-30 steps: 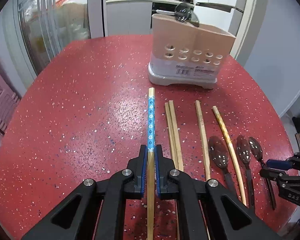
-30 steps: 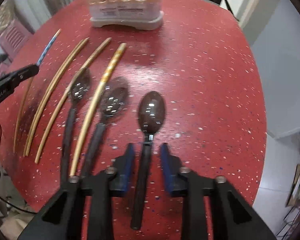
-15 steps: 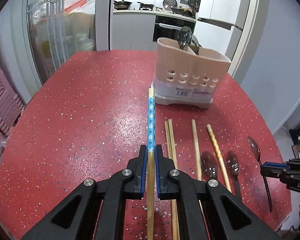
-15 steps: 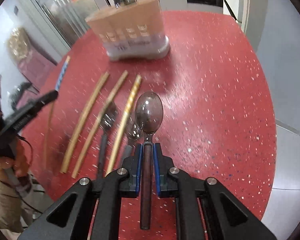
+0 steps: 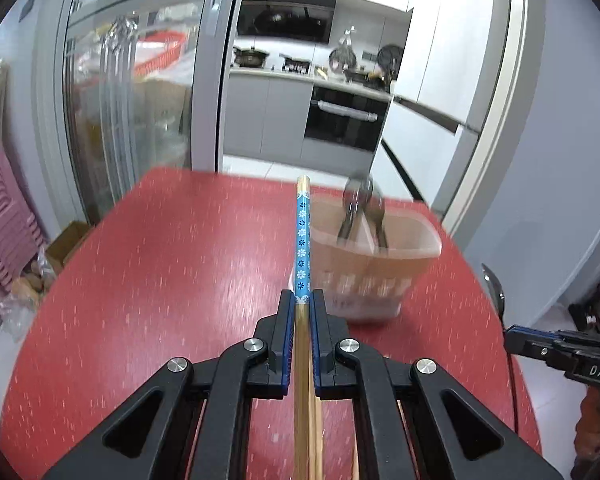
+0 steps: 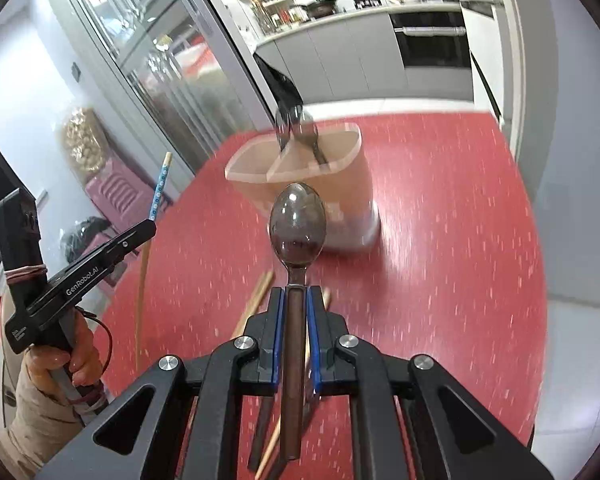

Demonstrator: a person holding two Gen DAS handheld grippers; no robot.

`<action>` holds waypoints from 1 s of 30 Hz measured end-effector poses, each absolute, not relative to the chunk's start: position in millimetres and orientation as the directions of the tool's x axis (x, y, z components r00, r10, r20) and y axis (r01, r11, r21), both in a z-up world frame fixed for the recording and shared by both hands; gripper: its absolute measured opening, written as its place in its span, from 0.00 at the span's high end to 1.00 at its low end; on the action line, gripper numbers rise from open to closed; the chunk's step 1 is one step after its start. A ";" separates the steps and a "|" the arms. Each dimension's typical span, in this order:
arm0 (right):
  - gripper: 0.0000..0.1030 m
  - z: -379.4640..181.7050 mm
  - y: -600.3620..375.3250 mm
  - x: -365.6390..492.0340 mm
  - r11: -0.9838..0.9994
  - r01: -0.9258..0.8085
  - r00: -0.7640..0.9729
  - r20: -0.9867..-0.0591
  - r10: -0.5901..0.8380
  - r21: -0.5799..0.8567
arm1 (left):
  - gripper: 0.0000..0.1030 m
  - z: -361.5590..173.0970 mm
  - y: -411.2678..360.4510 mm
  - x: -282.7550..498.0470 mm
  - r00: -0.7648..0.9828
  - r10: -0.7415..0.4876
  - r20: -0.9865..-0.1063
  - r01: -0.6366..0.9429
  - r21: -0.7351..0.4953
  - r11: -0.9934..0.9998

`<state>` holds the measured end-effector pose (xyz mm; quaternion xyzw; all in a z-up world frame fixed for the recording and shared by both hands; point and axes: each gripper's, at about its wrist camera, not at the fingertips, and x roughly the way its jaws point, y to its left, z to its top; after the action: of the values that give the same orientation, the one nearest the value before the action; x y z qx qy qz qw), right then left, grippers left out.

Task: Organize utensils
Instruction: 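Lift the chopstick and spoon and carry both above the beige holder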

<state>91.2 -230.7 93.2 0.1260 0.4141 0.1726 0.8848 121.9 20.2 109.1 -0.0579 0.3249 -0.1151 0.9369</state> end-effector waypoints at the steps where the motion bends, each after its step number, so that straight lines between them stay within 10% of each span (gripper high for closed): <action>1: 0.89 96.7 -230.5 97.8 0.908 -0.205 0.605 -0.682 0.411 0.365 | 0.68 113.5 18.4 126.9 0.768 -0.257 -0.587 0.181 -0.186 0.966; 30: 0.89 114.4 -206.0 260.1 0.948 -0.242 0.847 -0.431 0.310 0.205 | 0.68 131.2 -23.1 293.4 0.921 -0.203 -0.332 0.115 -0.265 0.957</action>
<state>260.1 -206.0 114.4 0.0715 0.2357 0.1440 0.9584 293.4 -23.1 131.2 -0.1209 0.1810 -0.0817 0.9726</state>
